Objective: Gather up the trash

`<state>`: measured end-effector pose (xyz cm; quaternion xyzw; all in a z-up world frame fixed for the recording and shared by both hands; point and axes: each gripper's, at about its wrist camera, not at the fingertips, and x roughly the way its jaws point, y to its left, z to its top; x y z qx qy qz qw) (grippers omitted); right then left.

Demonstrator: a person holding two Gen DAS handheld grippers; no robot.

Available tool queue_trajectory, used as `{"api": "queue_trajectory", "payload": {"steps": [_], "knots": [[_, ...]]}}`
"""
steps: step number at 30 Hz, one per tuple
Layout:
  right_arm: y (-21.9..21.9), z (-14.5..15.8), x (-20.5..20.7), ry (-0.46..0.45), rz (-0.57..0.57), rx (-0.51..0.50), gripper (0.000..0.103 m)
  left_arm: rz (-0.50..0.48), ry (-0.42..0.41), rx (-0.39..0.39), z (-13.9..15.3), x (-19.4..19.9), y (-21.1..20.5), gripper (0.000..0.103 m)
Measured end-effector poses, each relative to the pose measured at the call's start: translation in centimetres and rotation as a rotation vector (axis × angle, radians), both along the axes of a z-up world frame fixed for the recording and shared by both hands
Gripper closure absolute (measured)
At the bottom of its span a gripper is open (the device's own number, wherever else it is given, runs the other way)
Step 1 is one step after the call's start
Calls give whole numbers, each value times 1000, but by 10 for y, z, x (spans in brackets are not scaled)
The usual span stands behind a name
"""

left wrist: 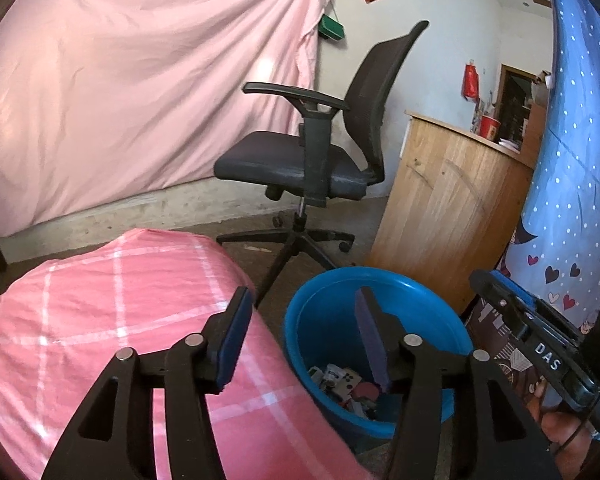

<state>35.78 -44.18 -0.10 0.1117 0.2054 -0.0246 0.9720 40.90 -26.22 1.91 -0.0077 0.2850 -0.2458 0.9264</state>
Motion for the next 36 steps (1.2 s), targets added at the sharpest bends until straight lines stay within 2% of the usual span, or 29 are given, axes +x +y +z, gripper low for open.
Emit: {"api": "queue_trajectory", "payload": {"steps": [8,11,14,21,36], "knots": [[34,15,-34,-34,16,-69,13,67,-12,-63,5,-32,40,33],[48,18,-52,-50,22,-91,6,89,-20,-85,7,-48,58,20],[62,22,-71,-66,27,-122,1,111,-37,-106,10,-67,75,16],[82,29,-111,-105,14,-132,0,159,-99,-113,19,-108,111,7],[108,36,-173,-149,-11,-145,0,211,-179,-93,24,-170,154,6]]}}
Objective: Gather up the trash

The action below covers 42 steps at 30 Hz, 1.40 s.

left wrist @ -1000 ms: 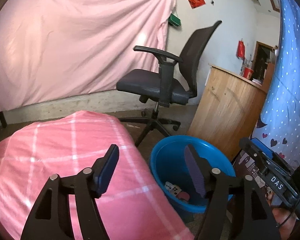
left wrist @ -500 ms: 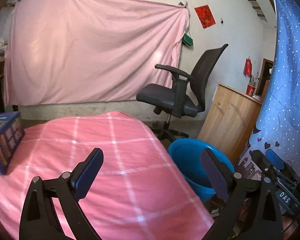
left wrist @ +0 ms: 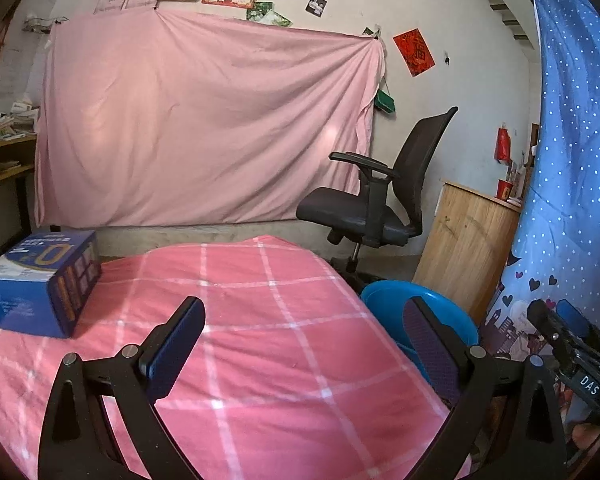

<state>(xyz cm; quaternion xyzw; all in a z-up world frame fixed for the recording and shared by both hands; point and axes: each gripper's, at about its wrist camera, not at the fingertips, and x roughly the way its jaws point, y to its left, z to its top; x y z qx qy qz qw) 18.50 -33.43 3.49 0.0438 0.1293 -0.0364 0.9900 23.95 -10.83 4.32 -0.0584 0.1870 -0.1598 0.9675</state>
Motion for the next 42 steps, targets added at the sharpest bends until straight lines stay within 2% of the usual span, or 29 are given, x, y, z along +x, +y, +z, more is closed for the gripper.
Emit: {"api": "queue_trajectory", "payload": {"steps": [10,27,33,42], "knots": [[22,0,-35,-6,-6,13,0,30,-17,-20,-1,-34,26,2],[60,-5,-78,-39,-8,-37,0,66,-79,42,-10,-83,48,2],[70,-15,-91,-31,6,-24,0,105,-43,40,-18,-96,58,2],[79,-11,-107,-55,23,-7,0,144,-63,73,-24,-121,68,2]]}}
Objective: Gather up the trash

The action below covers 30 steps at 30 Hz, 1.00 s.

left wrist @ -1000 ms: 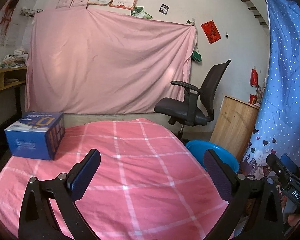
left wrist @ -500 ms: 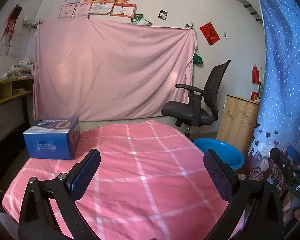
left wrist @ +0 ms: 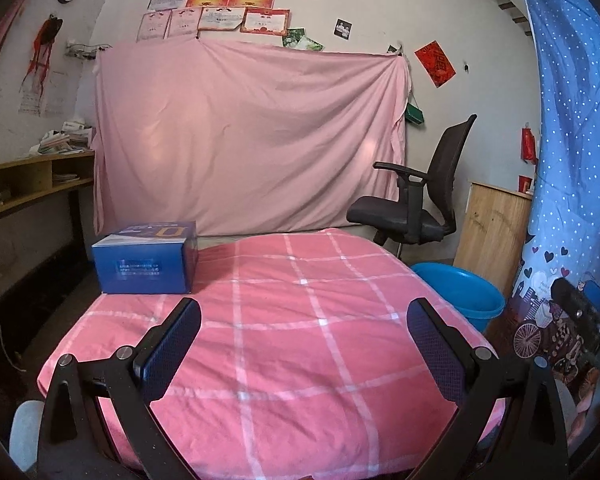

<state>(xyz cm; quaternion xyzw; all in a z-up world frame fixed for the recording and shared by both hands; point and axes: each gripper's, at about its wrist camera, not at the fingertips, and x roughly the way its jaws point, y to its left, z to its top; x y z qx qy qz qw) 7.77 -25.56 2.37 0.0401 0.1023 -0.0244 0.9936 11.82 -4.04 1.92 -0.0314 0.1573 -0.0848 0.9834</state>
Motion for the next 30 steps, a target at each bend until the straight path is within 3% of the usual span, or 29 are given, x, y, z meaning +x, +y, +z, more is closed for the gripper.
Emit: {"api": "queue_trajectory", "payload": {"steps": [15,30], "knots": [[13,-6,-34,-8,-53,-7,0,11,-5,47,-18,-29,8,2],[32,-22,-32,35,-20,-28,0,52,-9,7,-22,-28,23,2]]}}
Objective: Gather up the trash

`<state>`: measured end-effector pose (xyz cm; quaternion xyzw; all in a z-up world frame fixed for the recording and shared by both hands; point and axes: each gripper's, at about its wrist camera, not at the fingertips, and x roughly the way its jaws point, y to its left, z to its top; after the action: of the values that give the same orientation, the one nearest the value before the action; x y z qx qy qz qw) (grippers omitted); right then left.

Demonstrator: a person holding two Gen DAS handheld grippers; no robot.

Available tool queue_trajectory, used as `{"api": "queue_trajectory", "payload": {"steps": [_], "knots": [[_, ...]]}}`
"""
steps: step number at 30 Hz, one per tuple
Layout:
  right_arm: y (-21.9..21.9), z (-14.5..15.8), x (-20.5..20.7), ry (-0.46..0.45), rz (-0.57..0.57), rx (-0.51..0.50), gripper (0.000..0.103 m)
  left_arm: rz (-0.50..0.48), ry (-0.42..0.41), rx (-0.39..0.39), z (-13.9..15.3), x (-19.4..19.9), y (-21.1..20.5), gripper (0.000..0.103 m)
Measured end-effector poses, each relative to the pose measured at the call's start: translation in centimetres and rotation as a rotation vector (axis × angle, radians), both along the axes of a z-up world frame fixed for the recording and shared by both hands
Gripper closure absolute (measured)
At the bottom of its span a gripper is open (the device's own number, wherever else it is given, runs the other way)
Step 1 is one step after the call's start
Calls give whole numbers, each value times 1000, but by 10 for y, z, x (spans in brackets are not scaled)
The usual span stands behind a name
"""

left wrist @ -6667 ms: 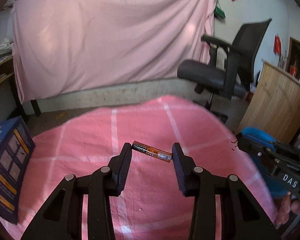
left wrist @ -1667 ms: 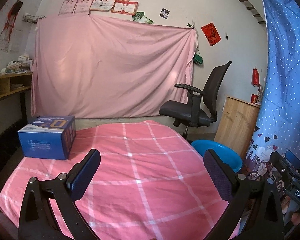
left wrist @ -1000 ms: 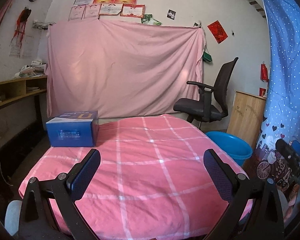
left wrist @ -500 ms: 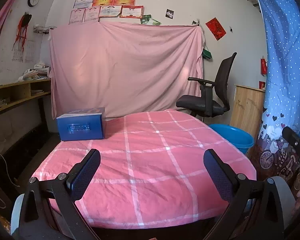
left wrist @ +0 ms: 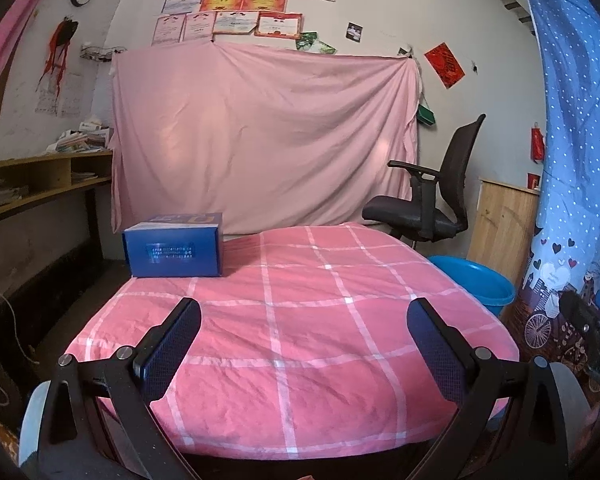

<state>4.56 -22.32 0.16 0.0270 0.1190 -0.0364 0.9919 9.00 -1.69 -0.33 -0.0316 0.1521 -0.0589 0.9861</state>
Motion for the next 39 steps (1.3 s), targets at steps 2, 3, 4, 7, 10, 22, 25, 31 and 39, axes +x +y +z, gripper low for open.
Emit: {"api": "queue_trajectory", "payload": {"steps": [2,3,4,7,10,22,25,31,39], "knots": [[0,-1,1,4,0,-3,0,9,-1,-8,-1,0,2,2],[-1,-2,2,8,0,-3,0,12,-2,-10,-2,-1,3,2],[-1,-2,2,10,-1,-4,0,14,-3,-13,-3,-1,4,2],[-1,-4,3,19,-4,-9,0,15,-3,-15,-6,-1,5,2],[1,-5,6,34,-1,-20,0,14,-4,-21,-8,-2,7,2],[4,-8,9,50,6,-39,0,21,-24,-6,-10,-8,6,2],[3,-8,10,50,4,-35,0,18,-27,-2,-10,-9,5,2],[3,-8,9,47,4,-33,0,18,-27,2,-10,-9,5,2],[2,-7,6,38,1,-30,0,18,-28,4,-11,-10,4,2]]}}
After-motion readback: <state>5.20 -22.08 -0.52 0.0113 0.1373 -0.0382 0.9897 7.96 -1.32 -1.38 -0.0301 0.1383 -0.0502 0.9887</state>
